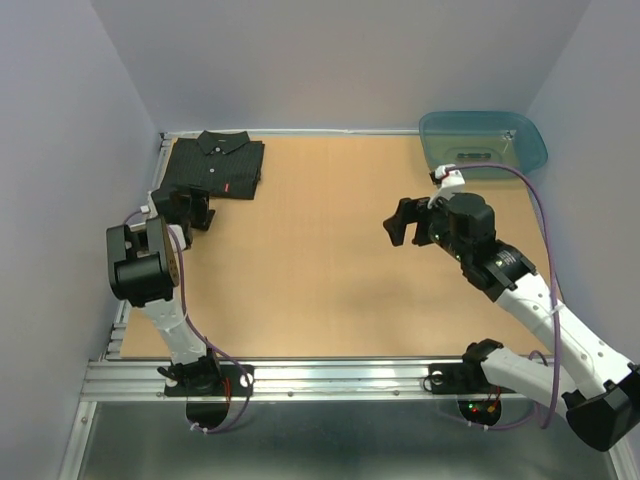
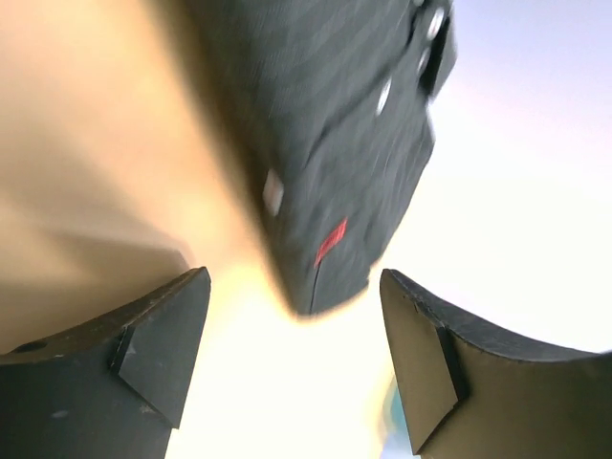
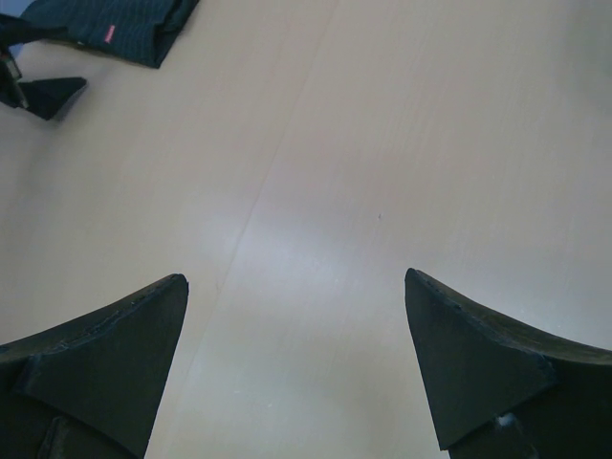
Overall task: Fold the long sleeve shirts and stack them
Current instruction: Neatly place the folded shirt to the corner
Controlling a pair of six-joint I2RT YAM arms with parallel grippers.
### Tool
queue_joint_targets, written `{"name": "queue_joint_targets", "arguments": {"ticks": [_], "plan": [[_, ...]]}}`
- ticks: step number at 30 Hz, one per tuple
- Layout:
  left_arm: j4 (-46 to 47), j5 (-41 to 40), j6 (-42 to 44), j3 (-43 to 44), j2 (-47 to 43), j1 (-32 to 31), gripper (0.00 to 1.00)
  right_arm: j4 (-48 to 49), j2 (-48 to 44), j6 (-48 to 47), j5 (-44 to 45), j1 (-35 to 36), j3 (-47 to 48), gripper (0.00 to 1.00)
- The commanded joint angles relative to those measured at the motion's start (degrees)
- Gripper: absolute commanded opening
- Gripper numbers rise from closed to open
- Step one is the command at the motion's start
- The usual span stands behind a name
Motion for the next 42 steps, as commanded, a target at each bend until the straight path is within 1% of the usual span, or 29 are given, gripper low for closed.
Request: {"name": "queue_joint_targets", "arguments": {"ticks": [1,2,3,4,5,6,7,8,9,10,11,12,14,15,16,17,18,19,20,21,22,25,26,28,29,30,33,35,42], "plan": [[-3.9,2.5,4.1,-6.2,-11.7,0.0,0.83,-2.7,-2.9,2.7,7.1,-0.1,3.7,1.00],[-6.4,2.3,6.1,-6.7,-17.6,0.0,0.83,-4.4,-3.4,3.1,8.7,-0.1,4.0,1.00],[-9.4,2.2,11.4,-6.9,-20.8,0.0,0.84,-5.3,-4.3,3.4,10.1,-0.1,5.1,1.00],[-16.5,1.8,14.5,-6.2,-24.0,0.0,0.83,-6.4,-4.6,3.5,11.5,-0.2,5.6,1.00],[-20.6,0.2,17.7,-5.4,-27.3,0.0,0.83,-7.4,-5.2,3.5,14.0,-0.1,6.3,1.00],[-27.8,-0.8,24.0,-4.5,-34.0,0.0,0.84,-9.4,-6.5,3.6,15.3,-0.1,7.6,1.00],[-31.4,-1.9,26.9,-3.7,-37.5,0.0,0.84,-10.3,-7.2,3.2,16.7,-0.1,8.3,1.00],[-34.6,-4.2,29.9,-1.5,-44.7,0.0,0.84,-11.7,-8.0,2.8,19.4,-0.1,8.9,1.00],[-37.4,-5.2,32.4,-0.1,-47.9,0.0,0.85,-12.3,-8.9,2.5,20.7,-0.1,9.2,1.00],[-43.0,-6.2,36.5,3.1,-50.9,0.0,0.87,-12.7,-10.8,1.6,23.0,-0.2,10.1,1.00],[-45.7,-8.2,38.5,5.0,-56.1,0.0,0.88,-13.6,-11.6,1.3,23.8,-0.1,10.4,1.00],[-50.4,-9.0,40.2,7.1,-58.3,0.0,0.89,-13.9,-12.3,0.9,24.7,-0.1,10.6,1.00],[-56.4,-11.2,45.0,13.3,-63.7,0.0,0.90,-14.3,-15.2,0.6,27.7,-0.1,10.5,1.00],[-56.5,-11.9,46.5,15.2,-65.2,0.0,0.90,-14.3,-16.3,0.6,28.5,-0.1,10.3,1.00],[-60.3,-12.8,47.7,17.1,-66.8,-0.1,0.90,-14.4,-17.4,0.6,29.3,-0.1,9.9,1.00],[-65.1,-16.6,49.7,21.3,-69.4,-1.1,0.90,-14.5,-19.9,0.5,30.8,0.0,8.9,1.00],[-66.6,-20.4,50.5,23.8,-70.6,-5.5,0.90,-14.5,-21.2,0.1,31.3,-0.1,8.3,1.00],[-67.5,-22.9,51.0,24.1,-71.9,-7.7,0.90,-14.4,-22.4,-0.1,31.8,-0.1,7.6,1.00],[-68.3,-27.9,51.9,24.0,-75.0,-9.6,0.90,-14.4,-25.3,-0.2,32.0,-0.1,6.3,1.00],[-69.0,-29.7,52.1,23.9,-76.4,-11.6,0.90,-14.4,-26.7,-0.4,32.0,-0.1,5.5,1.00],[-70.5,-33.4,51.7,23.1,-79.5,-14.2,0.90,-14.4,-29.3,-1.2,31.4,-0.1,4.5,1.00],[-71.2,-35.6,50.7,20.7,-85.2,-17.9,0.89,-14.4,-32.5,-1.3,32.3,0.0,2.9,1.00],[-70.7,-36.5,50.7,18.0,-89.6,-19.3,0.89,-14.4,-33.2,-1.3,33.2,0.0,2.4,1.00],[-70.0,-37.8,51.0,14.1,-94.0,-20.2,0.89,-14.4,-35.9,-1.5,33.5,-0.1,1.0,1.00],[-70.4,-40.2,50.5,13.1,-97.7,-20.9,0.89,-14.4,-37.0,-1.5,33.8,-0.1,0.4,1.00],[-70.7,-41.0,50.2,12.1,-99.3,-22.1,0.90,-14.4,-37.8,-1.2,34.1,-0.1,0.0,1.00],[-72.0,-41.4,48.9,9.2,-104.4,-22.8,0.90,-14.4,-41.0,-0.9,34.5,-0.1,-2.2,1.00],[-72.0,-42.2,48.0,7.3,-107.4,-22.8,0.90,-14.4,-42.8,-1.3,33.0,-0.1,-3.1,1.00],[-69.3,-46.3,46.2,5.8,-110.9,-22.8,0.93,-14.4,-43.5,-2.3,31.7,-0.1,-2.5,1.00]]}}
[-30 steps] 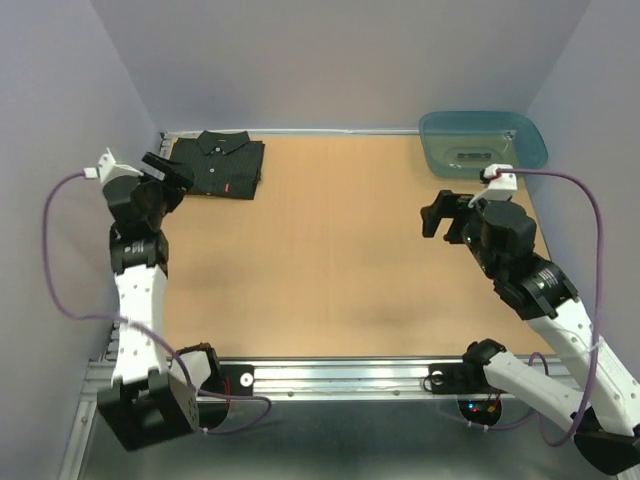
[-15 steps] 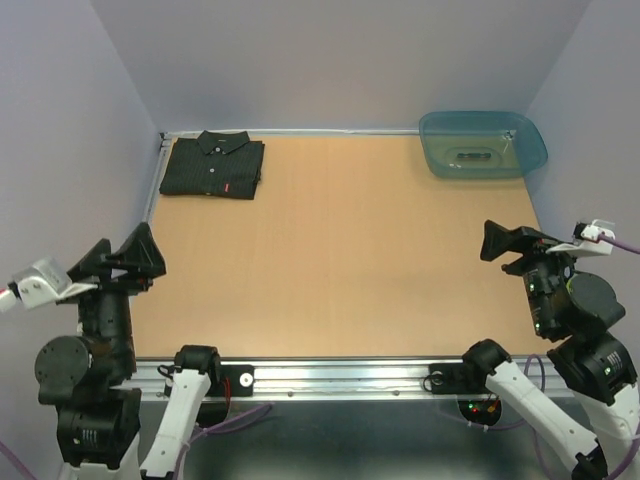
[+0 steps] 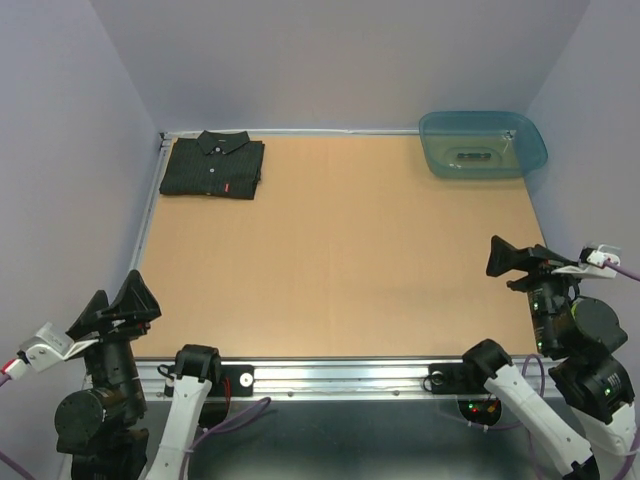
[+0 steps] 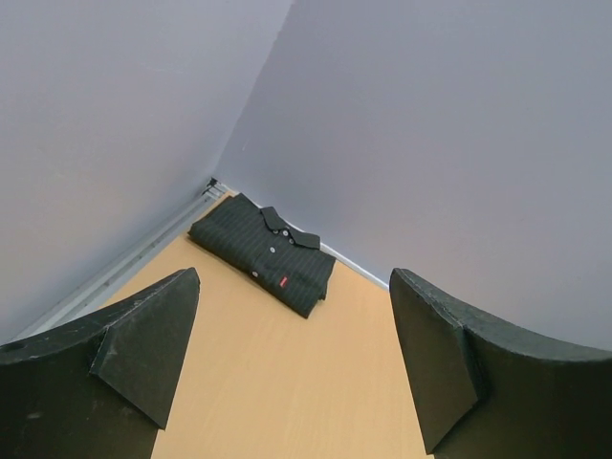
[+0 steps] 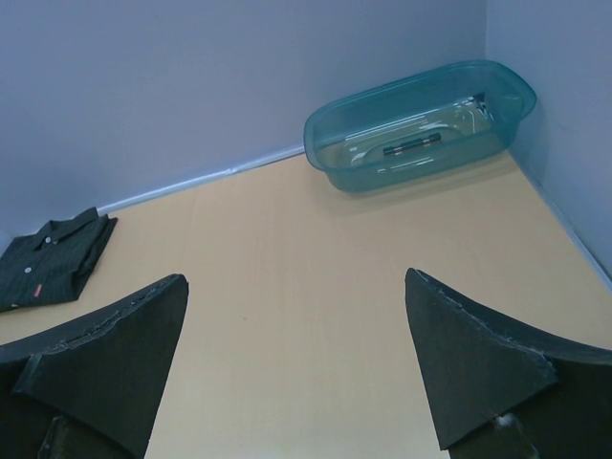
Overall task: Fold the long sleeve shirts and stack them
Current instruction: Neatly place the folded shirt to the corner
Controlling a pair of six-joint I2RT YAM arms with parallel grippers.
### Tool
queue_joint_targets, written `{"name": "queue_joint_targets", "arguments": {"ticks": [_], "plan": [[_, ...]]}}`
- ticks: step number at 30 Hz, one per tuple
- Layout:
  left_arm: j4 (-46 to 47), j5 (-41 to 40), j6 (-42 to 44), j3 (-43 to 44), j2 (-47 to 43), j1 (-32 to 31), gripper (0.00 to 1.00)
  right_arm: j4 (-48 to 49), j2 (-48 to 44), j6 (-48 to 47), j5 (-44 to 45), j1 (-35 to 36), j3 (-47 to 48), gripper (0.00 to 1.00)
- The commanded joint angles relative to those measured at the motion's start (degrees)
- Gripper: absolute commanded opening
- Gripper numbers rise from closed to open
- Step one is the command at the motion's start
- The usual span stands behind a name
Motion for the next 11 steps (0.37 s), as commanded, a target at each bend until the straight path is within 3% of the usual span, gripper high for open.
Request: {"name": "queue_joint_targets", "arguments": {"ticks": [1,11], "plan": [[3.4,-3.6,-1.4,-1.5,-1.7,-0.1,0.93,0.8,0.3,-1.8,-0.4,-0.1,0.1,1.00],[5.9,-4.9,-2.8,-3.8,-2.3,-0.1,0.93,0.9,0.5,-2.5,-0.4,-0.1,1.2,1.00]]}}
